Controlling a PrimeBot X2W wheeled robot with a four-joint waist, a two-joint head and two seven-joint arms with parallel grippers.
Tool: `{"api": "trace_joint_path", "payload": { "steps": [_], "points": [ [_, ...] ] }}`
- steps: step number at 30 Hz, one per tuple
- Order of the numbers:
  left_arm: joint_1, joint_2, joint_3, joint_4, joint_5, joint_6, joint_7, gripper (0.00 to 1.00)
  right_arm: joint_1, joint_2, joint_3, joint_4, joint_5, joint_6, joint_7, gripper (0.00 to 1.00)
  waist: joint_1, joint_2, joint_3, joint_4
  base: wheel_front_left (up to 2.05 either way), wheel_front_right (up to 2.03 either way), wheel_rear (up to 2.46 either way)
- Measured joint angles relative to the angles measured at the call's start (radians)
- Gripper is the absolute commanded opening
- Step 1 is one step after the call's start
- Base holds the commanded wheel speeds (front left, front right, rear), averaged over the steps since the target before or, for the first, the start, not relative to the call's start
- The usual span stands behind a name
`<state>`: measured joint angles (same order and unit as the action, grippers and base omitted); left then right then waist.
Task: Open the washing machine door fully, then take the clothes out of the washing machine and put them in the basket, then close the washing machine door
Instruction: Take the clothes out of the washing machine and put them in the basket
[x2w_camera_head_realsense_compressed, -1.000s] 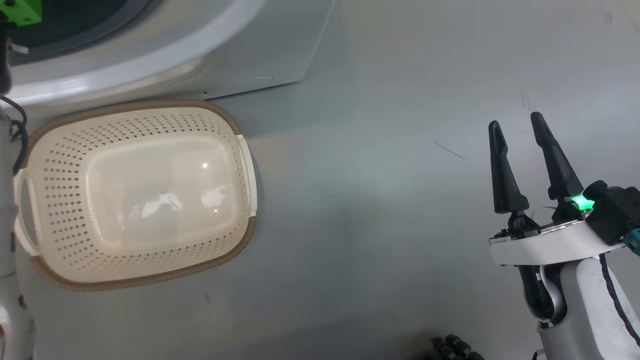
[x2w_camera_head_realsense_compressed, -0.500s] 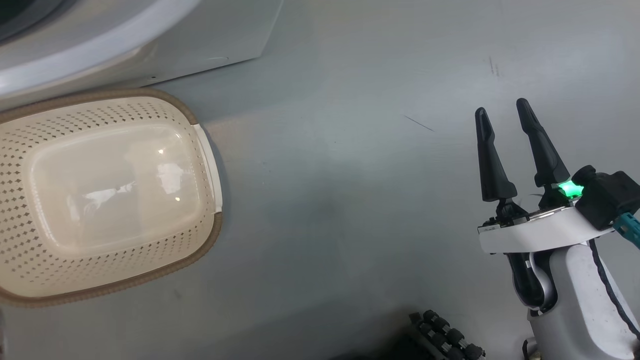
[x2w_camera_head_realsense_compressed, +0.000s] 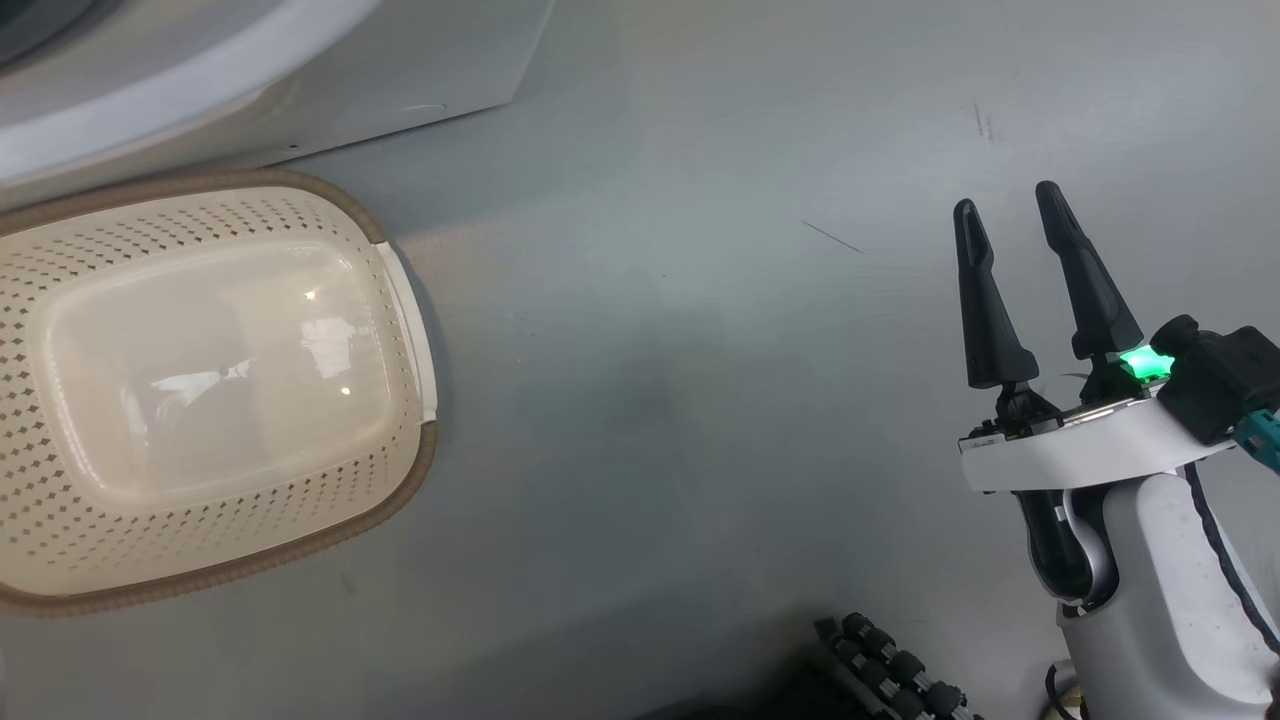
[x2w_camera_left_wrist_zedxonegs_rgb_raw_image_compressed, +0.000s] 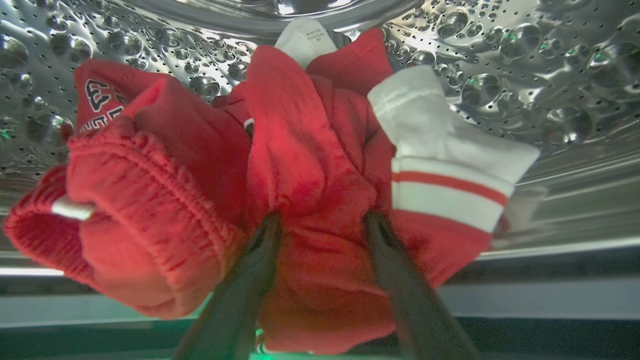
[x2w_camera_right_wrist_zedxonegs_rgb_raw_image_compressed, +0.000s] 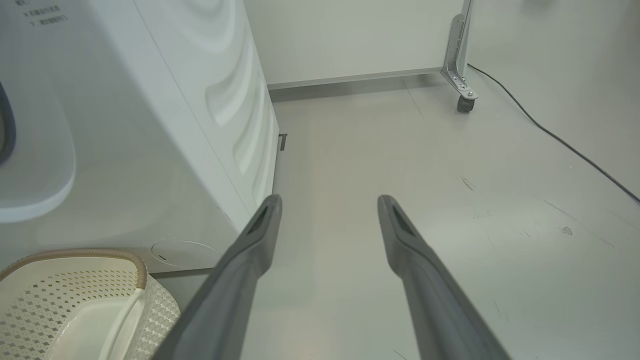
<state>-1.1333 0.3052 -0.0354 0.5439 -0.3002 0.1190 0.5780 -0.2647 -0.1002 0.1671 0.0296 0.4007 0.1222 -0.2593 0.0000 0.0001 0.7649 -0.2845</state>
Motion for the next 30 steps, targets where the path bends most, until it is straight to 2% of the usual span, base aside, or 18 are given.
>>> {"api": "trace_joint_path", "payload": {
  "steps": [12,25,30],
  "points": [
    [-0.009,-0.026,-0.005,-0.004,0.046,0.0,-0.001,0.0,-0.018,-0.011,-0.011,0.002,0.005,0.0,0.0,1.0,0.0,0.0,0.003,0.009,0.0,0.0,0.0],
    [-0.006,-0.082,-0.004,-0.068,0.074,0.0,-0.128,0.0,-0.018,-0.041,-0.039,0.001,0.003,0.0,0.0,1.0,0.0,0.0,-0.021,0.06,0.0,0.0,0.0],
    [0.026,-0.108,0.007,-0.108,0.074,0.0,-0.211,0.0,-0.017,-0.053,-0.046,0.0,-0.002,0.0,0.0,1.0,0.0,0.0,-0.04,0.083,0.0,0.0,0.0]
  ]
}}
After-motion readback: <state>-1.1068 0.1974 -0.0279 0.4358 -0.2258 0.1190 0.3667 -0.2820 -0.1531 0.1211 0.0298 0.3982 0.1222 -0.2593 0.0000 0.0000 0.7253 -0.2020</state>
